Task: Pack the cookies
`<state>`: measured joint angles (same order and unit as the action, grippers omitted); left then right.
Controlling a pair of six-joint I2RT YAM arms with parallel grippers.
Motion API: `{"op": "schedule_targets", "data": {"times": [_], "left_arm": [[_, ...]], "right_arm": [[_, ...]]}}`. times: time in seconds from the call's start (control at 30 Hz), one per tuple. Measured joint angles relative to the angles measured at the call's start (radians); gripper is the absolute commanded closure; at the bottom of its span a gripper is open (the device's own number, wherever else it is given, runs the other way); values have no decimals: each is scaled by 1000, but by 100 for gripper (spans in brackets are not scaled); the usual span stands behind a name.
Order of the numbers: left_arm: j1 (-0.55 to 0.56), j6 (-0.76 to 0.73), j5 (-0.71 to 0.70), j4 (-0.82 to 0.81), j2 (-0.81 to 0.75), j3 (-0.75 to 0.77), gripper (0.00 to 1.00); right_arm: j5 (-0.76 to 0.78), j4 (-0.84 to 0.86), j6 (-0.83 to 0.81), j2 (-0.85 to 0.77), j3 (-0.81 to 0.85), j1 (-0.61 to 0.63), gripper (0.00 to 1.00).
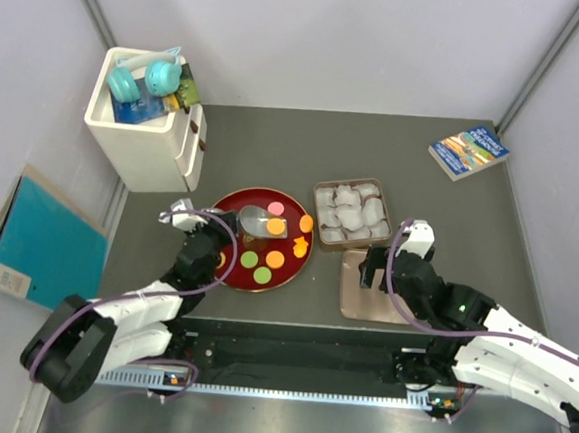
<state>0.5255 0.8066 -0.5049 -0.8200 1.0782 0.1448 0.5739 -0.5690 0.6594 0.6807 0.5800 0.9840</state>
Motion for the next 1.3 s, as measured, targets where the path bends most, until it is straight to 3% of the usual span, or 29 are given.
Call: {"op": "schedule_targets", "data": {"times": [0.13,0.27,0.47,0.83,1.3], "left_arm": [[0,-16,14,96,-87,40,100],[0,-40,69,216,-78,165,100],[0,-53,182,320,82,424,100],[14,-68,282,362,423,720,100],[34,-103,303,390,687,981,100]], "right_arm": [[0,0,0,0,0,0,2],[0,0,1,-1,0,0,2],[3,-7,3,-18,1,0,2],[30,-86,6,-77,56,0,2],[64,-139,3,-126,91,0,2]]}}
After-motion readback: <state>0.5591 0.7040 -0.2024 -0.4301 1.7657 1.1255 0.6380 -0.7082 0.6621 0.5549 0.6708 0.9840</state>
